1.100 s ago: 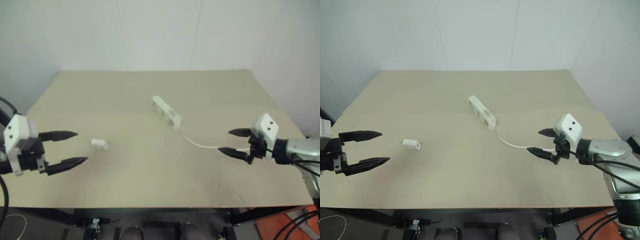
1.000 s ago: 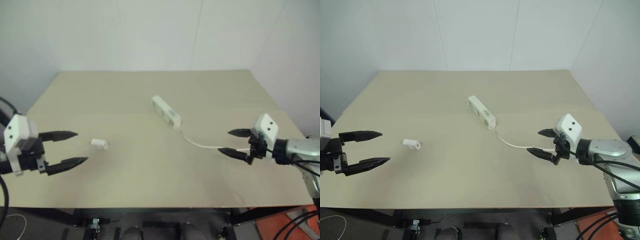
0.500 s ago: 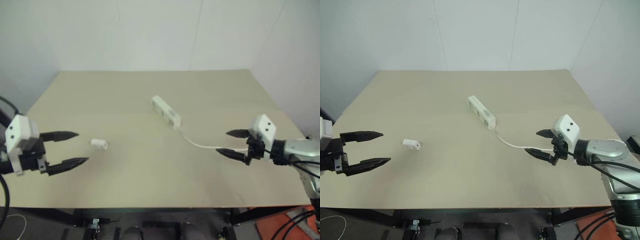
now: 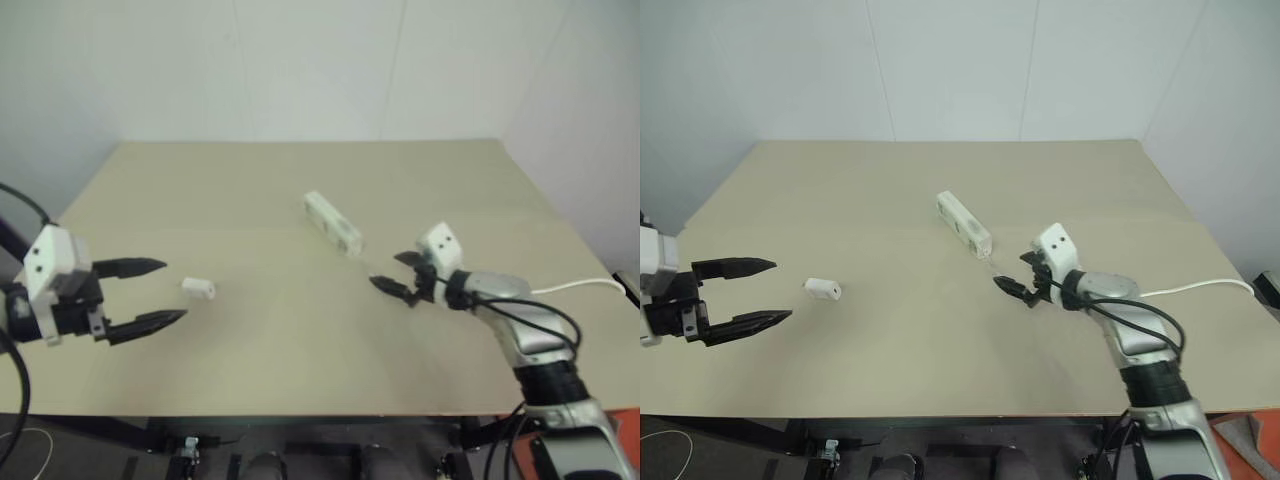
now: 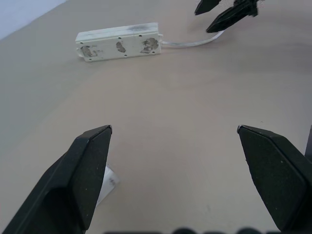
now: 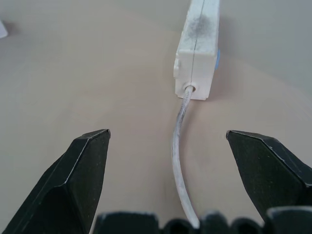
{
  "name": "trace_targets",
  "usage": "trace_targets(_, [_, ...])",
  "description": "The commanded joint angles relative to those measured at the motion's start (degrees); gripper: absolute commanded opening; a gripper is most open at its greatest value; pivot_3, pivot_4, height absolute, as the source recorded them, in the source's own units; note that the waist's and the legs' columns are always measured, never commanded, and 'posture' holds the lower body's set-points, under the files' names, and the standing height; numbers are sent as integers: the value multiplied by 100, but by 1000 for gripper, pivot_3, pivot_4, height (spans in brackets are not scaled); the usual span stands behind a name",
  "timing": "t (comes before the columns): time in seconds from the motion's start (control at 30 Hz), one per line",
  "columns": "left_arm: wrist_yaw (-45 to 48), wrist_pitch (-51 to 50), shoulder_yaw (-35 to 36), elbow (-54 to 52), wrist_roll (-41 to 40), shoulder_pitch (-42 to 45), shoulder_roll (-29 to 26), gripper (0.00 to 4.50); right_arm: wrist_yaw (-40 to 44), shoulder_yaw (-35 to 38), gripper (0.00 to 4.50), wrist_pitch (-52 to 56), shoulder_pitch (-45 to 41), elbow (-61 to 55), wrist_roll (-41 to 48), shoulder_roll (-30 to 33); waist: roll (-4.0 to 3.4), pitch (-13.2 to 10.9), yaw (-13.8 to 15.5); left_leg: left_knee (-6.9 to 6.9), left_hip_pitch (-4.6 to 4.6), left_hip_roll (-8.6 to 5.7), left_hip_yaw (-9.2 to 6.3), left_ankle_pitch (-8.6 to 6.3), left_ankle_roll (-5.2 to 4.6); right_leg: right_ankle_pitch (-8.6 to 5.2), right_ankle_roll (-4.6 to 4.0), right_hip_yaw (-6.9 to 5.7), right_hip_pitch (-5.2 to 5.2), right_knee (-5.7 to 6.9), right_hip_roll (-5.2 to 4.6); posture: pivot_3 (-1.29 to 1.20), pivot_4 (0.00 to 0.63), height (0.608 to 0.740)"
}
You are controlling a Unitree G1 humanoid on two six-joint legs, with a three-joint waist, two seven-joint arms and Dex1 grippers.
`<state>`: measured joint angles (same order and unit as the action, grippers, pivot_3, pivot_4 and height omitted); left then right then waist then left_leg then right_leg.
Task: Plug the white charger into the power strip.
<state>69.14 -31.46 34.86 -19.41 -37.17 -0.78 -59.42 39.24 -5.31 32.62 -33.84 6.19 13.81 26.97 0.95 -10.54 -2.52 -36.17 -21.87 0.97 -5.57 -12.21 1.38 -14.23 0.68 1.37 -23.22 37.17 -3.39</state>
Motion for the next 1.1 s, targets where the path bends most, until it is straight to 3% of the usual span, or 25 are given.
trace_targets(0.03, [-61, -15, 92, -124, -118, 19, -27, 4500, -228, -180, 4476, -182, -398, 576, -271, -340, 0, 0, -14, 0, 2, 0, 0, 0, 0, 2, -4, 1, 0, 1, 1, 0, 150, 740])
trace_targets(0.2, [-85, -12, 123, -140, -143, -41, -19, 4500, -494, -289, 4476, -586, -901, 1683, -633, -729, -1, 0, -15, 1, 1, -1, 2, 0, 0, 6, -9, 3, -2, 0, 1, 0, 150, 740])
trace_targets(0.3, [-101, -1, 110, -142, -164, -57, -22, 4500, -530, -288, 3613, -838, -1105, 2147, -772, -877, -1, 0, -10, 1, 2, -1, 3, 0, 0, 8, -11, 4, -2, 0, 1, 0, 150, 740])
trace_targets(0.63, [-66, 113, 65, -27, -131, -32, -36, 4500, -324, -379, 147, -1199, -1129, 2292, -1044, -981, -1, -1, -28, 6, 5, 0, 4, 0, 0, 9, -11, 7, -3, 2, 3, 0, 150, 740])
trace_targets(0.67, [-69, 120, 61, -24, -128, -33, -31, 4500, -284, -414, 6, -1217, -1115, 2276, -1090, -960, -1, -1, -32, 6, 6, 0, 5, 0, 0, 9, -12, 8, -3, 2, 3, 0, 150, 740])
trace_targets(0.77, [-78, 134, 47, -26, -125, -38, -14, 4500, -96, -567, 6, -1520, -997, 2091, -1267, -840, -1, -1, -37, 8, 8, 0, 7, 0, 0, 8, -11, 11, -3, 2, 3, 0, 150, 740])
trace_targets(0.97, [-53, 152, 19, -8, -125, -49, -11, 4500, 60, -995, 6, -4414, -321, 1513, -1902, -365, -1, -1, -29, 12, 5, -1, 9, 0, 0, 7, -9, 12, -5, -1, 2, 0, 150, 740])
trace_targets(1.1, [-27, 168, 7, 3, -123, -57, -11, 4500, 541, -1108, 6, -5833, 66, 1350, -1842, -33, 0, -1, -70, 11, 15, 1, 16, 0, 0, -3, 12, 21, -2, 2, 4, 0, 150, 740])
